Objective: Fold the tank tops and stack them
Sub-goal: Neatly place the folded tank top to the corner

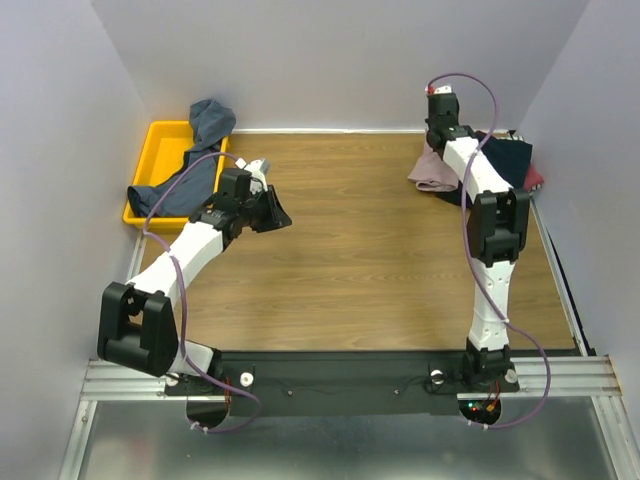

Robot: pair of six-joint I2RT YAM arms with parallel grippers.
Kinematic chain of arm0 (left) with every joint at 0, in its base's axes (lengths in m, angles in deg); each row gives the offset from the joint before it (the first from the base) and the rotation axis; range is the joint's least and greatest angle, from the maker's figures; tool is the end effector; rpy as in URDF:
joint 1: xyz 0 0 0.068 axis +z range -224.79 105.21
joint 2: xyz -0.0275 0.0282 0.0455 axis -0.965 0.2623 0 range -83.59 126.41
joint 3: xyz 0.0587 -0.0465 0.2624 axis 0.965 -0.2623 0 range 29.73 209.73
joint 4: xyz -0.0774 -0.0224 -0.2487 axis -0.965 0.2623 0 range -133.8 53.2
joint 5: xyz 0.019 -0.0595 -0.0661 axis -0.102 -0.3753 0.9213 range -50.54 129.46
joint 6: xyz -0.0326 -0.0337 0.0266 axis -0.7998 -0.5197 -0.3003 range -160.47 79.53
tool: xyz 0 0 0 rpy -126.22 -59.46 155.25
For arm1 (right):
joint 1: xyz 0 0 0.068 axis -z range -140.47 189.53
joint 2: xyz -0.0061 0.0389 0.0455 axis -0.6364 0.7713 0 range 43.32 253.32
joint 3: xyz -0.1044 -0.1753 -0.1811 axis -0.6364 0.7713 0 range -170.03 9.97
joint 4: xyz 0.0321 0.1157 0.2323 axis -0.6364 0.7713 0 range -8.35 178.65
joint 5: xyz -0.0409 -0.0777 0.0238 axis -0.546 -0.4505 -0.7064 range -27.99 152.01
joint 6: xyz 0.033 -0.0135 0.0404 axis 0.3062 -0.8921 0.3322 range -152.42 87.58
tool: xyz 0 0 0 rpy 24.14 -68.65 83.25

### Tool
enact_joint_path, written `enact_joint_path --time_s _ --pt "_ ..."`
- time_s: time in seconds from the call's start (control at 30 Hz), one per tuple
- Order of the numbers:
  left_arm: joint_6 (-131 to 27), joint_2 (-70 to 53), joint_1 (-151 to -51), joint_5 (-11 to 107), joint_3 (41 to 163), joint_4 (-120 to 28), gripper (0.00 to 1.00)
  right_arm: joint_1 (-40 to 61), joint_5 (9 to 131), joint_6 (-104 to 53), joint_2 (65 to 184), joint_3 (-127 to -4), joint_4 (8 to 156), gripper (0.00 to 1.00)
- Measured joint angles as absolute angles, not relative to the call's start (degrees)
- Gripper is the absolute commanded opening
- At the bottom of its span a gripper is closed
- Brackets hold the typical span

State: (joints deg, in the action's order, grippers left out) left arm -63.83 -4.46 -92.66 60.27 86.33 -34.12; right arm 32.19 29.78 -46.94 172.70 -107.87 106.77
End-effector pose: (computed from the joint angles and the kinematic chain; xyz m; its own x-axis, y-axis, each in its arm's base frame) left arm 0.2914 -0.1073 0.2772 -0.6929 -0.1660 -0.7017 0.3248 0.7970 -0.5093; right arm 0.5214 0.0480 0.2651 -0.6525 -0.2979 -0.6968 0.1577 0.8460 -0.5094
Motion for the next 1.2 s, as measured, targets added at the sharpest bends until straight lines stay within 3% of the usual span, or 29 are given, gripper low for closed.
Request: enact_joint_path --time_s 1.07,1.2 --pt "-63.8 -2.1 -92.7 63.5 85.6 -35.0 0.26 45.6 33.6 -40.4 172.7 -111.3 109.6 0.00" --pt "-63.9 -2.0 -92.7 63.5 85.6 -35.0 0.26 47.1 33.9 -38.9 172.7 -109.7 109.7 0.04"
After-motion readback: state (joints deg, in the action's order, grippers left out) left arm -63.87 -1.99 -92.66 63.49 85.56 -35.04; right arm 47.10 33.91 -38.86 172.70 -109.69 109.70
